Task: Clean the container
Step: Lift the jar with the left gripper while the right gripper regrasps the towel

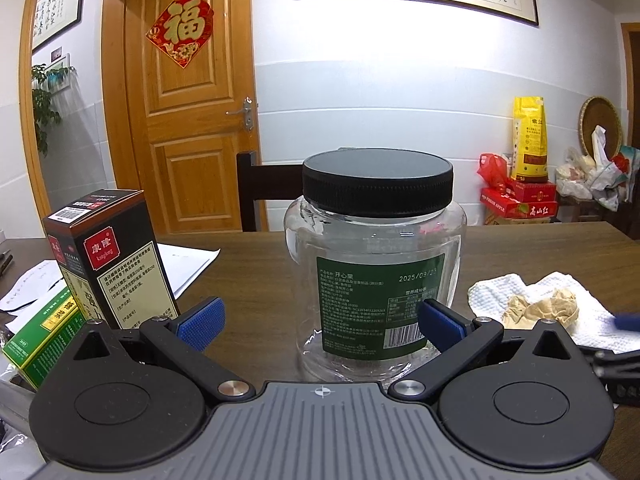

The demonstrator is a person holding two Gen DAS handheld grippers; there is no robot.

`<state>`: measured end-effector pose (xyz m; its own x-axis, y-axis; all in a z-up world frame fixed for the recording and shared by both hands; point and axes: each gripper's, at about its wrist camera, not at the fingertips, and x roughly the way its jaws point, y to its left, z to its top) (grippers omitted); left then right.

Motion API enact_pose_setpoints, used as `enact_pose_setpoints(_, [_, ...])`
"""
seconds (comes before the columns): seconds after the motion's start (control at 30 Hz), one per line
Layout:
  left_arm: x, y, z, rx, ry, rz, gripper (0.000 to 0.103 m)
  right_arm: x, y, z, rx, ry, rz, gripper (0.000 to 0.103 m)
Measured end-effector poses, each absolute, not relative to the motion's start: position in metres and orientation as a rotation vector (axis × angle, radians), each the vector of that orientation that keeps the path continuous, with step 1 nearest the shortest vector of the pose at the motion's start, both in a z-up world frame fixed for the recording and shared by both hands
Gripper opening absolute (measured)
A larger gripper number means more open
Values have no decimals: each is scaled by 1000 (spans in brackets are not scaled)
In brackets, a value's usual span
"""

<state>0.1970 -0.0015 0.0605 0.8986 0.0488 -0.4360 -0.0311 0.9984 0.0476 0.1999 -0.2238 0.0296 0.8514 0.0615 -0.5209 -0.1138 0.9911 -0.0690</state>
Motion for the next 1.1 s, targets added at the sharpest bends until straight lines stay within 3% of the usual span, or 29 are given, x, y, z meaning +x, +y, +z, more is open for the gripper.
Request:
enact_pose_setpoints(0.53, [198,-1,59,27,453,44,103,261,-219,3,-93,802,121,103])
enact_pose_setpoints(0.93, [207,-6,56,39,456,23,103,257,-225,-3,-48,807,126,103])
enact_pose_setpoints(1.1, [212,-9,59,42,440,8,103,250,-224,1,-55,789,153,88])
